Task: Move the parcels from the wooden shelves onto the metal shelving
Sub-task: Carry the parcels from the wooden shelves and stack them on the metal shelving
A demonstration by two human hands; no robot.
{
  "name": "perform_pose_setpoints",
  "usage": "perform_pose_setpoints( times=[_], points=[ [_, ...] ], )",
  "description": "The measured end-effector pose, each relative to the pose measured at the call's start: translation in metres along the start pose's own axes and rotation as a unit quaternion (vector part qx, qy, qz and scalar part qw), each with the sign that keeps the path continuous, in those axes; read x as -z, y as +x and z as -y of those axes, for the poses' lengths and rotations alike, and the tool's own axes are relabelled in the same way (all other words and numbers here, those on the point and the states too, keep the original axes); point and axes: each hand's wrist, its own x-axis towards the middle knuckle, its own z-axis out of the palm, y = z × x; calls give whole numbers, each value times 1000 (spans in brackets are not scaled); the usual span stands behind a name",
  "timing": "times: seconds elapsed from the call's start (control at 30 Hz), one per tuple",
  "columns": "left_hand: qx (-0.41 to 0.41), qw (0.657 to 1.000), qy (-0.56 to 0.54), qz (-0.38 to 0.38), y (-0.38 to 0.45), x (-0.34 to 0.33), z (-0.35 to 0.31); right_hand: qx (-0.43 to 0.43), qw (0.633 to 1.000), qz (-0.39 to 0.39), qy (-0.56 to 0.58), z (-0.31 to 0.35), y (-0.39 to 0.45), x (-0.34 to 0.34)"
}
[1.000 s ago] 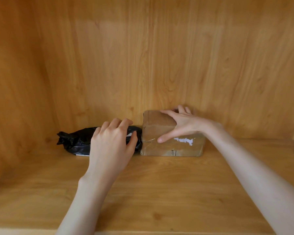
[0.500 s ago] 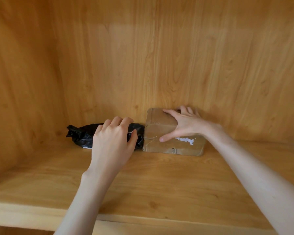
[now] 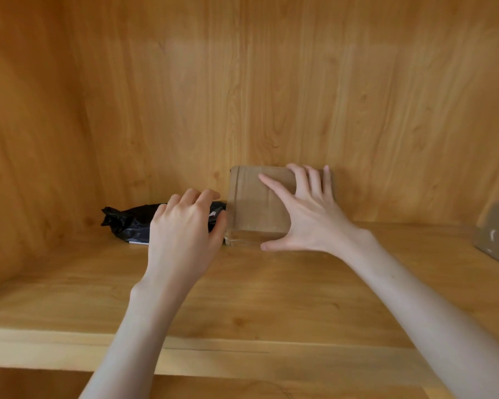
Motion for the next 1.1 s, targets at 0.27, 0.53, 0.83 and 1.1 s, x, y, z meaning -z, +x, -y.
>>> perform_pose_setpoints(
  times=[0.27, 0.53, 0.83, 1.1],
  points=[
    [11, 1000, -18, 11, -19, 6, -23, 23, 996, -90, 16, 18, -56, 10],
    [28, 999, -2, 29, -38, 19, -32, 21, 990, -109, 85, 18, -80, 19],
    [20, 999, 13, 41, -43, 36, -32, -71, 945, 243, 209, -35, -1, 56],
    [133, 974, -177, 52, -33, 50, -25, -37, 969, 123, 212, -17, -23, 49]
  ],
)
